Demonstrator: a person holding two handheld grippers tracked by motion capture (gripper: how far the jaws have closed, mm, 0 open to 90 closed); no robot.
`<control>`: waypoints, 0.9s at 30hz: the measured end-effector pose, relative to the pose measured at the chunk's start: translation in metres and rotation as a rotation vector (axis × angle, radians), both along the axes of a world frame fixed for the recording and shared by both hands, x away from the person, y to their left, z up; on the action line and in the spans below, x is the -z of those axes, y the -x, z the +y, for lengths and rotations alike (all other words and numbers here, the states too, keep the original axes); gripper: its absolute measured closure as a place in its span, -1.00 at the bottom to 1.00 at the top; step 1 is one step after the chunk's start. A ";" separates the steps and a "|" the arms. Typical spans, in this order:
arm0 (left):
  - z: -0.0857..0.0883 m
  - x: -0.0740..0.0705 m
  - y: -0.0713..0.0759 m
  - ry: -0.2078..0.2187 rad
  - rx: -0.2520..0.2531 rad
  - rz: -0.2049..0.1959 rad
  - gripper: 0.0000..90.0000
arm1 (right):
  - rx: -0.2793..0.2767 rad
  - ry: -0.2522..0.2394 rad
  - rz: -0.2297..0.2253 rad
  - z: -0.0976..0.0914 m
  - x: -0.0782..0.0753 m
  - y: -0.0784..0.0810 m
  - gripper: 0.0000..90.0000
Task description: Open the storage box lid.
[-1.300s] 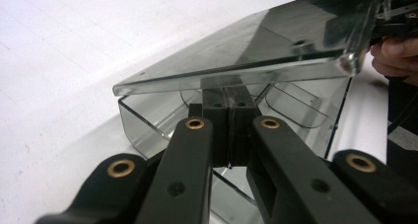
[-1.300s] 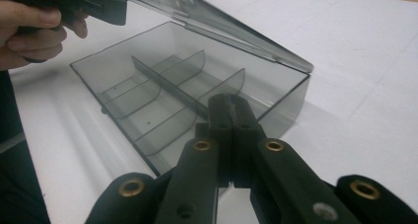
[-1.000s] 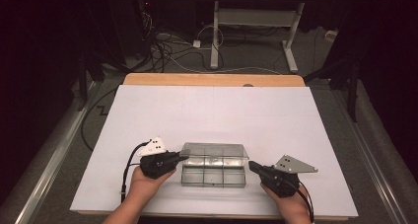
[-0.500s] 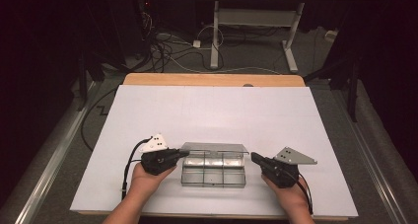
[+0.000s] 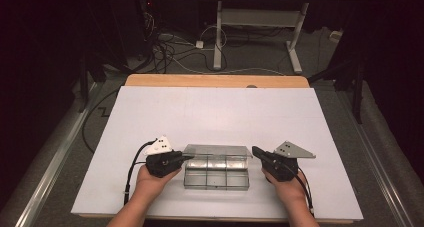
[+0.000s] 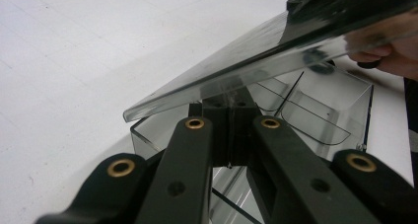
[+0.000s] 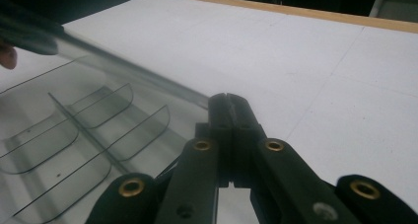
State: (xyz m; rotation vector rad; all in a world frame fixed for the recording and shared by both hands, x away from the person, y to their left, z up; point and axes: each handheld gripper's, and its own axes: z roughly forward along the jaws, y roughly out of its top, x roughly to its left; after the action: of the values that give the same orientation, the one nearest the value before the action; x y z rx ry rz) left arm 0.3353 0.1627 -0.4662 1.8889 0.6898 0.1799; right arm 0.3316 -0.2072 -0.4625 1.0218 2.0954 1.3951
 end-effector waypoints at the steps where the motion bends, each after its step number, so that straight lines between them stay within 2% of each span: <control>1: 0.000 0.000 0.000 0.001 -0.001 -0.001 0.95 | 0.000 0.001 -0.001 0.000 0.000 -0.003 1.00; 15: -0.003 0.001 -0.005 0.015 -0.007 0.003 0.95 | 0.018 0.001 -0.005 0.012 -0.002 -0.027 1.00; 19: -0.003 -0.001 -0.005 0.004 -0.006 -0.010 0.95 | 0.025 -0.001 -0.006 0.013 -0.003 -0.032 1.00; 27: -0.005 -0.004 -0.007 -0.004 -0.010 -0.009 0.95 | 0.034 0.006 -0.016 0.016 -0.006 -0.038 1.00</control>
State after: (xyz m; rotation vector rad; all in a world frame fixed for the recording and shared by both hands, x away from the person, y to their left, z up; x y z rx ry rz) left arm 0.3423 0.1581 -0.4625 1.8878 0.6929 0.1966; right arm 0.3691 -0.1913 -0.4560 1.0349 2.0603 1.3753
